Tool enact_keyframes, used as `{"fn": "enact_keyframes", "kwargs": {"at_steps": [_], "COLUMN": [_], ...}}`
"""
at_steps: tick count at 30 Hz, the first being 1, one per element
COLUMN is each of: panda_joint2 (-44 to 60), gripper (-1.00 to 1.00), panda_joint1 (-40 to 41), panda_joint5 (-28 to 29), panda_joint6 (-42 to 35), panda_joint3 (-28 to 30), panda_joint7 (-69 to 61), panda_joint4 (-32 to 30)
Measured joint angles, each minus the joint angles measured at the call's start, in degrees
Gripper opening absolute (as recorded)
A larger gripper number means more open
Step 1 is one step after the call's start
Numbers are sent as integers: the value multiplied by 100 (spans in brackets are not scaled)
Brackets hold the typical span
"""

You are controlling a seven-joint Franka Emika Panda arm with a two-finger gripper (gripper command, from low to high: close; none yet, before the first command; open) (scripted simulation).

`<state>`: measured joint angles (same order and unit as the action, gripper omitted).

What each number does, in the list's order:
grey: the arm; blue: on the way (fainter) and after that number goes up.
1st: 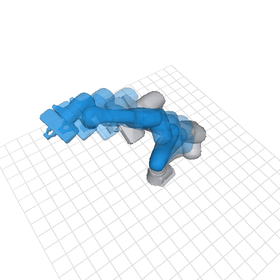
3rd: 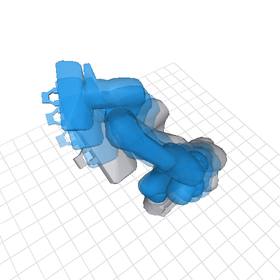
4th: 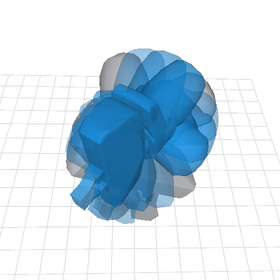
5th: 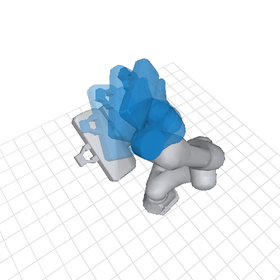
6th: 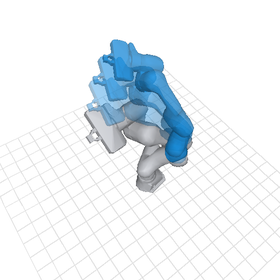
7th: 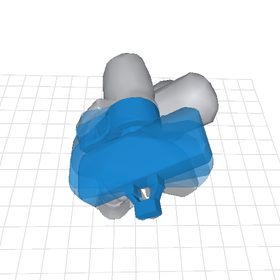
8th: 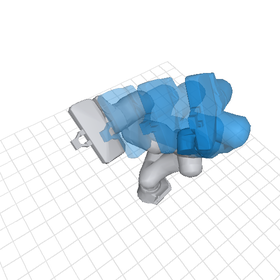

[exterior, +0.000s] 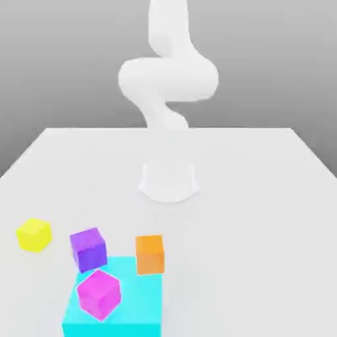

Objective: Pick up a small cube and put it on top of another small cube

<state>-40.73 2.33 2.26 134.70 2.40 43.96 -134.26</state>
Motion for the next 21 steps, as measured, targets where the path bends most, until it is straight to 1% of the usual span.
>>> {"fn": "enact_keyframes", "kwargs": {"at_steps": [7,10,13,15,17,19,21], "panda_joint2": [1453,2055,2669,3091,3530,3991,4463], "gripper": [0,0,0,0,0,0,0], "panda_joint1": [652,898,1129,1271,1415,1594,1899], "panda_joint5": [490,571,536,404,152,-256,-834], "panda_joint6": [837,1189,1557,1802,2049,2288,2524], "panda_joint3": [902,1356,1824,2131,2406,2641,2626], "panda_joint7": [-664,-1028,-1478,-1857,-2321,-2893,-3568], "panda_joint4": [-709,-1006,-1307,-1508,-1711,-1911,-2082]}}
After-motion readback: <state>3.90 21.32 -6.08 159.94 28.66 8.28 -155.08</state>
